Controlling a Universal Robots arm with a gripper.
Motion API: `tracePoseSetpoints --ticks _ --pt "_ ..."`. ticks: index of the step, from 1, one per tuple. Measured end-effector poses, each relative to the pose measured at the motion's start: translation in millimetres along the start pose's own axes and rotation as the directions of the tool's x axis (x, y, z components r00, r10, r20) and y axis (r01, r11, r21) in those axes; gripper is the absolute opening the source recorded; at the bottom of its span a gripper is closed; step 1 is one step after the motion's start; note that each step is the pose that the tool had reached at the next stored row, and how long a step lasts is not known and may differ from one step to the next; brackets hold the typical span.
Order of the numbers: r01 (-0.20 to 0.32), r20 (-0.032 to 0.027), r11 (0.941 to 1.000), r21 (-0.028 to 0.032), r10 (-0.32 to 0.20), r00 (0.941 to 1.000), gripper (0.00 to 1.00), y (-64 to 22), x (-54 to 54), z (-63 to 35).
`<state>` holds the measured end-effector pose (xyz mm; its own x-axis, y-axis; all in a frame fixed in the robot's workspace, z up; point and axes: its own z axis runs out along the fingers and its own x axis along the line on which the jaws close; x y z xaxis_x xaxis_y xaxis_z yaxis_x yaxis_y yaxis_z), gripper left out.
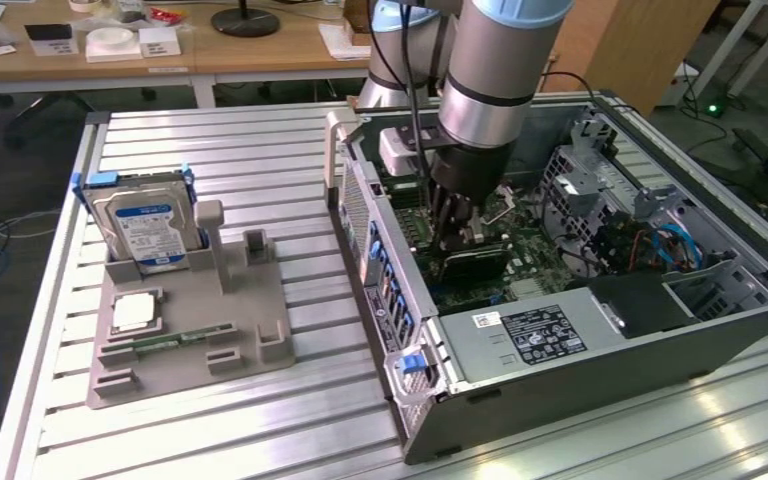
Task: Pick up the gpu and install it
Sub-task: 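Press down on the gpu until it lock into place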
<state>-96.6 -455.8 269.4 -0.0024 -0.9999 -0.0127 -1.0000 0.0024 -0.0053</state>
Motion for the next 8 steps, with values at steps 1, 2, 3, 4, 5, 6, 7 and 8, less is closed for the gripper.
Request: tracePoseSetpoints --ticks 1,2,3,4,5,6,7,8 --pt "0.0 -0.0002 1.0 -0.0001 0.0 1.0 0.11 0.0 0.0 0.0" --pt "0.0 -0.0003 1.0 -0.0001 0.0 1.0 0.11 0.0 0.1 0.1" --pt "0.0 0.0 1.0 0.0 0.0 1.0 0.11 0.0 0.1 0.6" --pt "0.0 0.0 1.0 0.0 0.0 1.0 0.11 0.0 0.1 1.3" --pt "0.0 -0.0001 1.0 -0.0002 0.0 1.0 0.11 0.1 0.1 2.2" --pt "0.0 -0.0002 1.0 -0.0004 0.0 1.0 0.11 0.1 0.1 3.1" --pt "0.0 -0.0001 1.0 -0.0005 0.0 1.0 0.11 0.1 0.1 4.0" --pt "0.0 -0.0001 1.0 -0.0009 0.0 1.0 0.11 0.1 0.1 5.1"
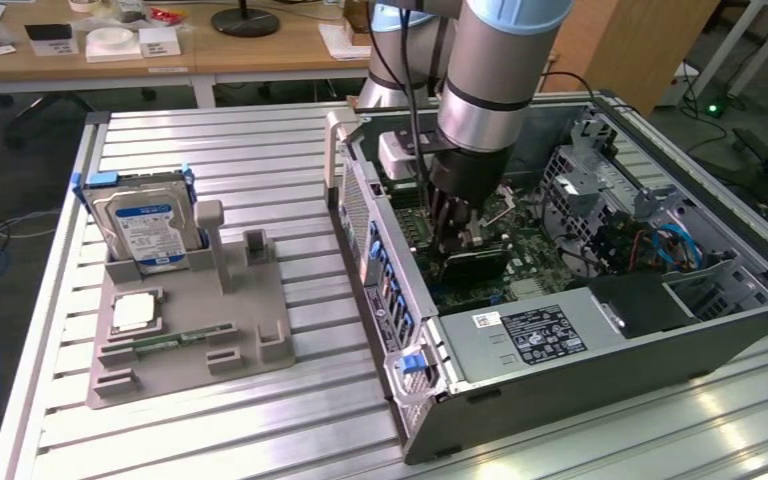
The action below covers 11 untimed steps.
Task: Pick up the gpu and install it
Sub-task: 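Press down on the gpu until it lock into place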
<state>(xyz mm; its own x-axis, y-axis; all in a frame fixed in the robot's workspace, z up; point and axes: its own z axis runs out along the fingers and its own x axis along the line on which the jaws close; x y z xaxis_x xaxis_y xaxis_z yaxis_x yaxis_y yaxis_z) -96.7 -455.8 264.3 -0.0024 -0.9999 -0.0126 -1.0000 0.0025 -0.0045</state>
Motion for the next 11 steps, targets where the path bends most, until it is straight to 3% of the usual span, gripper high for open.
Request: tracePoseSetpoints --ticks 7,9,11 --pt "0.0 -0.0002 1.0 -0.0016 0.0 1.0 0.11 0.0 0.0 3.1" --pt "0.0 0.0024 1.0 0.0002 0.0 1.0 0.11 -0.3 -0.2 1.0" --pt "0.0 -0.0002 1.0 -0.0016 0.0 1.0 0.11 -0.1 0.0 -5.3"
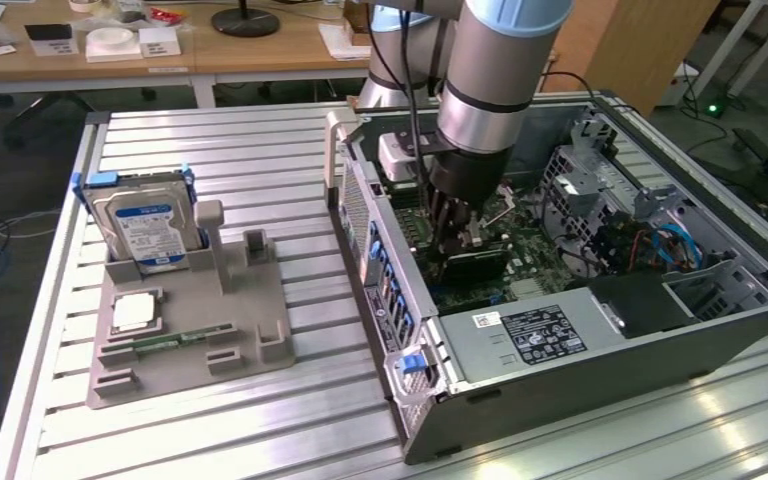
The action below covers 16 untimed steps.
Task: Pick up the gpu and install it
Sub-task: 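Press down on the gpu until it lock into place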
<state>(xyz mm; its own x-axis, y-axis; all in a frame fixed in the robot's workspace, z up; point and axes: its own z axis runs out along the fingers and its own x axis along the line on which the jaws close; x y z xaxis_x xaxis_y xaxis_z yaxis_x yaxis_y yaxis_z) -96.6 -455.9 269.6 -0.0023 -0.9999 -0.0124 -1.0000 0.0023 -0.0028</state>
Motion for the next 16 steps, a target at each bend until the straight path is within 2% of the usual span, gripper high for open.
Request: tracePoseSetpoints --ticks 1,2,3,7,11,16 --pt "0.0 0.0007 1.0 0.0002 0.0 1.0 0.11 -1.0 -0.1 -4.5" --pt "0.0 0.0011 1.0 0.0001 0.0 1.0 0.11 -11.0 -0.1 -4.5" --pt "0.0 0.0014 1.0 0.0 0.0 1.0 0.11 -25.5 -0.1 -4.5" --pt "0.0 0.0018 1.0 0.0001 0.0 1.0 0.11 -40.1 -0.2 -4.4" --pt "0.0 0.0018 1.0 0.0001 0.0 1.0 0.11 -49.9 -0.1 -4.4" --pt "0.0 0.0018 1.0 0.0001 0.0 1.0 0.11 -50.7 -0.2 -4.4"
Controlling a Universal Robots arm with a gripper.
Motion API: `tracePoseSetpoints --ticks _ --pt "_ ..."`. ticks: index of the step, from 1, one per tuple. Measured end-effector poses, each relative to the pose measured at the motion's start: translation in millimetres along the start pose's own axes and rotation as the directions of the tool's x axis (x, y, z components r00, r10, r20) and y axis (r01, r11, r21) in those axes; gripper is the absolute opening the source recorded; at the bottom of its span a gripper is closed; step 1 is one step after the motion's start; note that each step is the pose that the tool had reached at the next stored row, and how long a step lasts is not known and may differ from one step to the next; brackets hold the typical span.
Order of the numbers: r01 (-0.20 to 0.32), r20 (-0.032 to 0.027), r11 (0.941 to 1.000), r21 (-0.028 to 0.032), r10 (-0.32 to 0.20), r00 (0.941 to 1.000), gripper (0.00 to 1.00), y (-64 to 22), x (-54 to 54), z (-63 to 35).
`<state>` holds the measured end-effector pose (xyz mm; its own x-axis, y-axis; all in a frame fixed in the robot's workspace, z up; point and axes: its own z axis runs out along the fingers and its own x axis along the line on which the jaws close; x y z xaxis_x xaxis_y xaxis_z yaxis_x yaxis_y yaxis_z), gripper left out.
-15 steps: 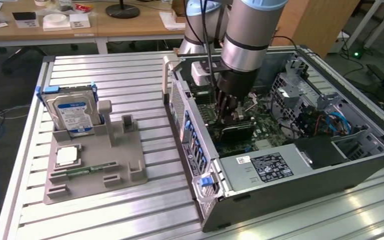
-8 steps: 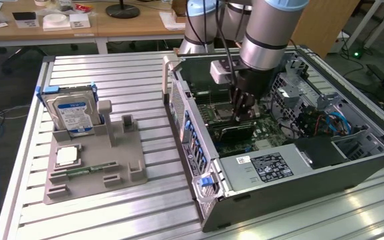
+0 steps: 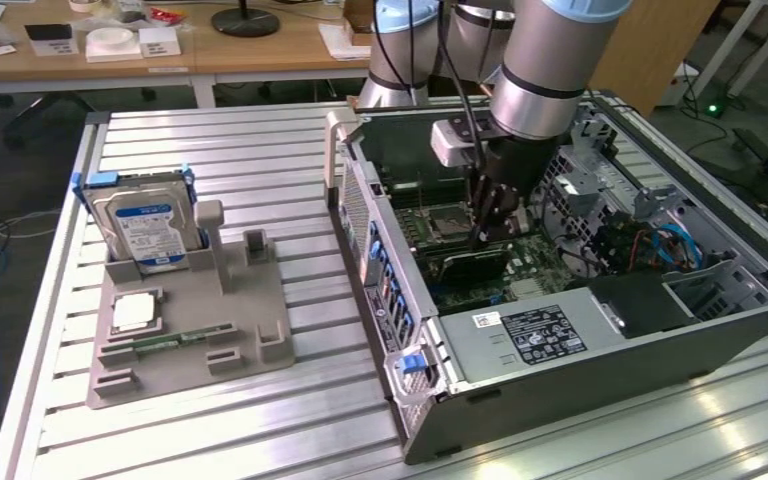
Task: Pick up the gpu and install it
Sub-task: 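Press down on the gpu until it lock into place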
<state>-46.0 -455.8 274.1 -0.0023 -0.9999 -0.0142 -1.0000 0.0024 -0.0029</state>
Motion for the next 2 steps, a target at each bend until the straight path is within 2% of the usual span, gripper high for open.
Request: tracePoseSetpoints --ticks 2 --pt "0.0 0.0 1.0 0.0 0.0 1.0 0.11 0.0 0.0 0.0"
